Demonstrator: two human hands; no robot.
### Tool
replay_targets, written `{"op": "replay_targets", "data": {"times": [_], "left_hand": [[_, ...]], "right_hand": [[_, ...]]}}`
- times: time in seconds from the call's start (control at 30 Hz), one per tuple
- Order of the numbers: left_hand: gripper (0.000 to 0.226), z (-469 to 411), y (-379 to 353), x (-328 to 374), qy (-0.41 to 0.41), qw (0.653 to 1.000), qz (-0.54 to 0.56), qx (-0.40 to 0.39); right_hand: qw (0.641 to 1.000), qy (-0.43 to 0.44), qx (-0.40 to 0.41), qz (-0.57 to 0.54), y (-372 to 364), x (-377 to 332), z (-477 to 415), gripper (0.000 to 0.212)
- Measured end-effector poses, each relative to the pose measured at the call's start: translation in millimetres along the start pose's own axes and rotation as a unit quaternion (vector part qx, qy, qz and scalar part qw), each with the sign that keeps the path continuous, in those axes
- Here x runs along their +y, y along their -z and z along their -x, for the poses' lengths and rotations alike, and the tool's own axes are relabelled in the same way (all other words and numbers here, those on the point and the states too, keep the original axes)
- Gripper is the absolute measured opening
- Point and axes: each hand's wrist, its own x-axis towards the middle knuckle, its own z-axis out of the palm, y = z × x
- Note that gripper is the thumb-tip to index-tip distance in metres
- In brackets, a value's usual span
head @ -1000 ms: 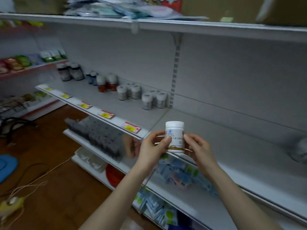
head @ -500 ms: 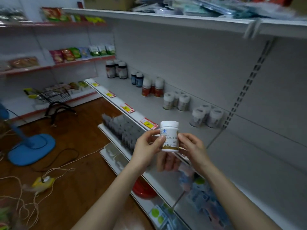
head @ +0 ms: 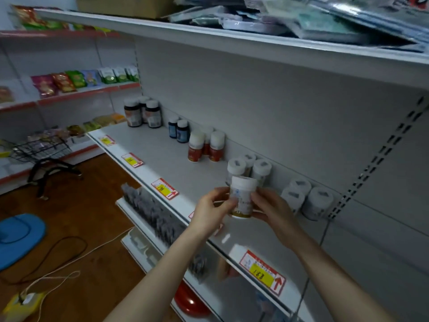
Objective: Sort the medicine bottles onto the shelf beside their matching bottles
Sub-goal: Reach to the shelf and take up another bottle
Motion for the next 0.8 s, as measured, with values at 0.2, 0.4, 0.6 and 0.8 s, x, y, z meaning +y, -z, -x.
{"op": "replay_targets", "data": {"times": [0.2, 0.4, 0.6, 0.8], "left_hand": [[0.032, -60.9, 6.8, -16.7, -0.035, 0.996, -0.015, -0.08], [0.043, -108.6, 23.2, -43.2, -0.019, 0.983, -0.075, -0.166], [0.035, -120.8, 19.6, -68.6, -0.033, 0.968, -0.123, -0.218], [0.016, -125.6, 7.2, -81.3, -0.012, 0.968, -0.131, -0.212]], "right_hand": [[0.995, 0.001, 0.085, 0.059, -3.3, 1.2, -25.9, 0.041], [0.974, -0.001, 0.177, 0.139, -29.0, 16.3, -39.5, 0.015], [0.955, -0.044, 0.233, 0.177, -38.1, 47.6, -45.3, 0.042], [0.941, -0.05, 0.286, 0.177, -38.8, 61.6, -58.3, 0.032]]}}
